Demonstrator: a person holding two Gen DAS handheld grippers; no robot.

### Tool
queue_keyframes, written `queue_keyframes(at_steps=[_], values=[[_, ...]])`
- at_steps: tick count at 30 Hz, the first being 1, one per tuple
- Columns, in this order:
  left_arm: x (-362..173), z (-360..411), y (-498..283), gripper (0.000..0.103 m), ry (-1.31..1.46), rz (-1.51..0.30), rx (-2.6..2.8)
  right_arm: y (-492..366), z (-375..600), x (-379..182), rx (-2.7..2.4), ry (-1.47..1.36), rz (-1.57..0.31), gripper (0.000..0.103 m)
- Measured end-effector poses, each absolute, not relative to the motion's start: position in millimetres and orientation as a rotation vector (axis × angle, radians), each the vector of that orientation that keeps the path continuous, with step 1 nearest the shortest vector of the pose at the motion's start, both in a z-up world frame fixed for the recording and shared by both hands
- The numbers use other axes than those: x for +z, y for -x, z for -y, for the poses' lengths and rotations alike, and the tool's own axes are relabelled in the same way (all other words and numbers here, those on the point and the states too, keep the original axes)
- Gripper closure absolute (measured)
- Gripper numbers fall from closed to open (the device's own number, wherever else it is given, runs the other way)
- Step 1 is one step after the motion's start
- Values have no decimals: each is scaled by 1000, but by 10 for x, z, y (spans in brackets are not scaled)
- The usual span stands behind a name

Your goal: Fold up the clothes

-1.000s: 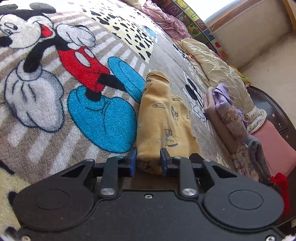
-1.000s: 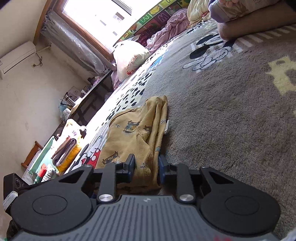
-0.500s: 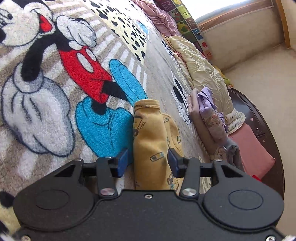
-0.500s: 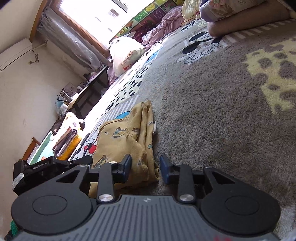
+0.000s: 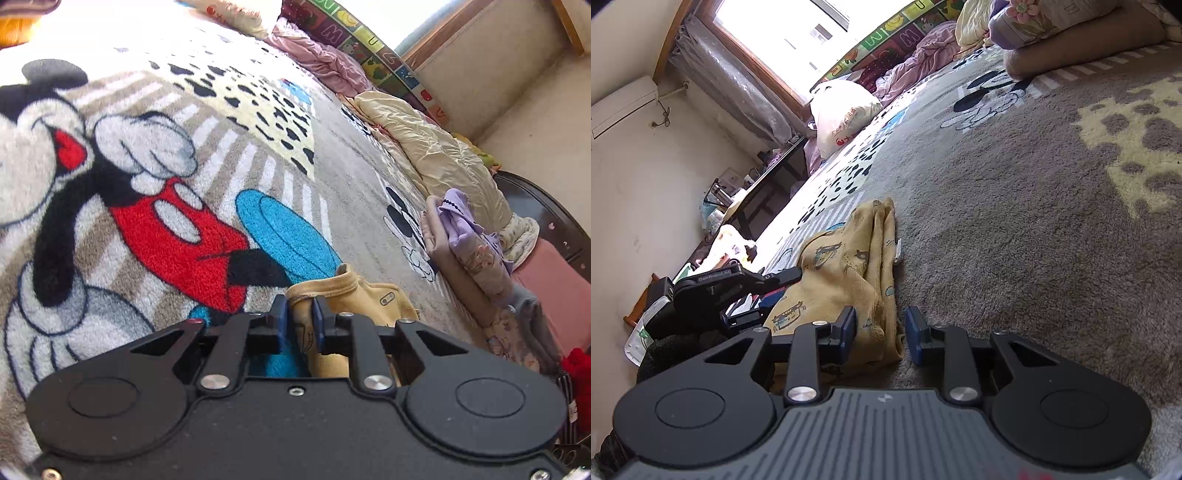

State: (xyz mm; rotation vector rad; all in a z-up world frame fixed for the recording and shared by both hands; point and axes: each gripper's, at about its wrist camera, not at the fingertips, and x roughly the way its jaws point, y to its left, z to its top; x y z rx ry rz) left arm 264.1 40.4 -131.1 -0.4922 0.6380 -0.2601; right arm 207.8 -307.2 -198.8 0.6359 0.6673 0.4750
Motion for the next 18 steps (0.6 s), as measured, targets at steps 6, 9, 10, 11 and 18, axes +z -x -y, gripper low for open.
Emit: queue_keyframes(at_steps=[6,9,10,11,18], values=[[-1238,-64,-2532,85,315,-592,-379,-2011,3048,-1975,450,-630,-635,73],[-1438,164,-2665,83,204,-687,-376,-1992,3062,-1997,440,-656,-629,73],[-1389,177,-2639,83,195,-663,-383,-1980,3066,-2000,436,-659,-628,73],[-1309,178,-2594,82,196,-627,-399,-1964,3068,-1997,432,-660,-625,73],[-1423,605,-2576,82,66,-672,-517,-1903,3081,-2000,410,-673,-616,71]])
